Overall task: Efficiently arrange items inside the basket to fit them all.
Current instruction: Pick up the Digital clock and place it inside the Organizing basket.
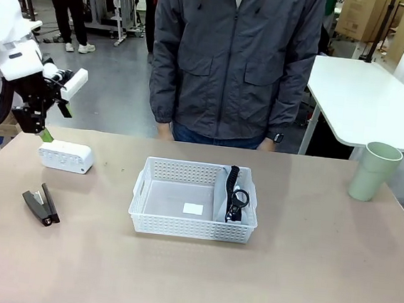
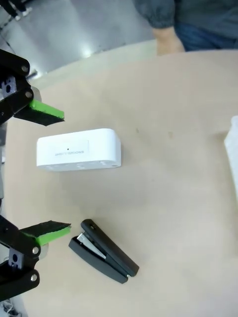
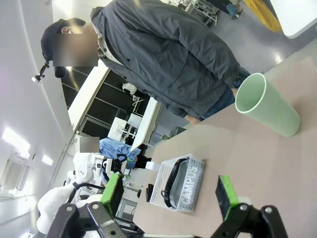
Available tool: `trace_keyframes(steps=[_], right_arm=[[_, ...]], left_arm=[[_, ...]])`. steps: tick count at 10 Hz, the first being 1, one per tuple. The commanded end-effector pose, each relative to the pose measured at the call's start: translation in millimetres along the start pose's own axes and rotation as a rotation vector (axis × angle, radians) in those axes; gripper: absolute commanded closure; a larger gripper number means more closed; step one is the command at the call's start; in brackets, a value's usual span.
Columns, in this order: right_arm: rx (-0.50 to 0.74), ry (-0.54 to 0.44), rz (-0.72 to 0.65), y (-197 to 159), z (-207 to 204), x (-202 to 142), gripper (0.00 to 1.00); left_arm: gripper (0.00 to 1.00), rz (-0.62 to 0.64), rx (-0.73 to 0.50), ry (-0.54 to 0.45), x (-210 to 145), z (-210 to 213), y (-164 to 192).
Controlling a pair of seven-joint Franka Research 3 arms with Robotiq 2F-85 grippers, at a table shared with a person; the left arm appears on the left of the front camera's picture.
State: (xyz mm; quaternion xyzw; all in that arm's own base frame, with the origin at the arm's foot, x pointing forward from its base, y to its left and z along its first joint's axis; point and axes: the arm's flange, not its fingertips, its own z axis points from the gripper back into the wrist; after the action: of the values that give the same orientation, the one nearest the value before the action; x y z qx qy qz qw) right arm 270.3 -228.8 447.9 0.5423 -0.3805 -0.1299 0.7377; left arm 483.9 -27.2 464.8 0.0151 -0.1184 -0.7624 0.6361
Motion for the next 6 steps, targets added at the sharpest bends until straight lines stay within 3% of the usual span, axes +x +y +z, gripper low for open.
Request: trace_keyframes(steps=[1,4,6], right_arm=[[0.014,-0.008,0.006,1,1,1,0.0],[0.014,-0.008,0.006,1,1,1,0.0],[0.014,-0.008,0.006,1,1,1,0.0]], left_arm=[[0.0,-0.01,0.034,0.024,0,7,-6],[0.0,-0.003,0.015,0.009,1,5,0],[0.0,0.018,0.0,0.078,-20,-15,20]])
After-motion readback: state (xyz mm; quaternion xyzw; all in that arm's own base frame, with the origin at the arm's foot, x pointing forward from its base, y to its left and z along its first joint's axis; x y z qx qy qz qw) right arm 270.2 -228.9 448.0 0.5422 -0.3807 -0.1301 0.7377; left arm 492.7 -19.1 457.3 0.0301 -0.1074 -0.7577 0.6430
